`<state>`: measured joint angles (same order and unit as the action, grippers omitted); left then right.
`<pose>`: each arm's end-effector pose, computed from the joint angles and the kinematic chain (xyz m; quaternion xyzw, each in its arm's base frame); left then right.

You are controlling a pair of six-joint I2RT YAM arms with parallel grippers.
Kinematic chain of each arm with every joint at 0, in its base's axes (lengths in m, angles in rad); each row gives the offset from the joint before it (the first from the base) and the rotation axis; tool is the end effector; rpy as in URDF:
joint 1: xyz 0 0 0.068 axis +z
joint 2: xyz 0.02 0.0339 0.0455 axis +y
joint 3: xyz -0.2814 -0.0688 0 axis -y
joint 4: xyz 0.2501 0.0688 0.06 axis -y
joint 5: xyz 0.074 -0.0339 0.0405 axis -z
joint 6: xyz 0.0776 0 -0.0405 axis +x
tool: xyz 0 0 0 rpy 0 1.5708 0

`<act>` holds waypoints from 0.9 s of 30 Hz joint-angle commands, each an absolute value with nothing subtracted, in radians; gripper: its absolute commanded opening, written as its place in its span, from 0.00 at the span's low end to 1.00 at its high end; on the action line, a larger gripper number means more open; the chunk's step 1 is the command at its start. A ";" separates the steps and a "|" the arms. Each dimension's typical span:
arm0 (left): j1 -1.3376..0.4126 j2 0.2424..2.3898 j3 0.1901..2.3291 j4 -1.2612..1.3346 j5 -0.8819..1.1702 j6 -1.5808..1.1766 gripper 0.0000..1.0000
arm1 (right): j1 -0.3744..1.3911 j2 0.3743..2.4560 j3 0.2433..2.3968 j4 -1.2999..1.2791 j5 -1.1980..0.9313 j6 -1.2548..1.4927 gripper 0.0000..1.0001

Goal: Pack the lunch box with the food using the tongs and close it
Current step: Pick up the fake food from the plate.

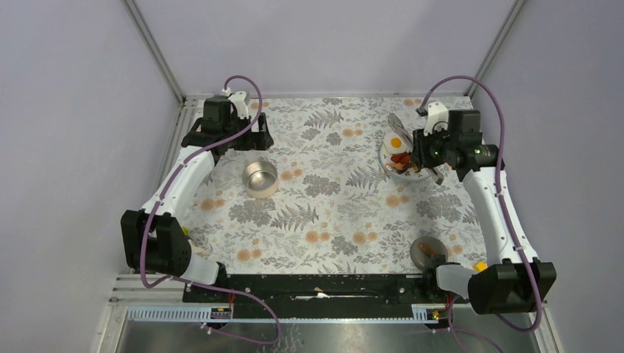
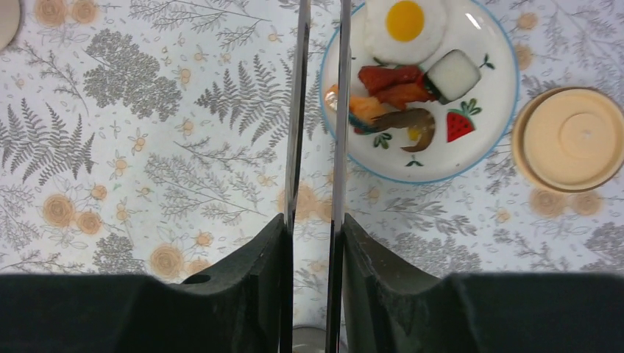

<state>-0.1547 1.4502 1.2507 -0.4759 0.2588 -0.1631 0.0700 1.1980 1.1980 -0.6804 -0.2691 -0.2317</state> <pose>0.3521 -0.0750 0.3089 0.0521 0.8941 -0.1828 0.4055 0.2811 0.0404 0.3420 -0.1915 0.8755 0.0862 0.4351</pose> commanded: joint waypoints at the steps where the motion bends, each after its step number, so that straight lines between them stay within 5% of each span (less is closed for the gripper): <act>1: -0.156 1.409 1.285 -0.418 0.288 -0.174 0.99 | -0.041 1.246 1.277 -0.769 -0.438 -0.477 0.39; 27: -0.155 1.397 1.248 -0.500 0.356 -0.026 0.99 | -0.329 1.639 1.497 -0.963 -0.480 -1.061 0.45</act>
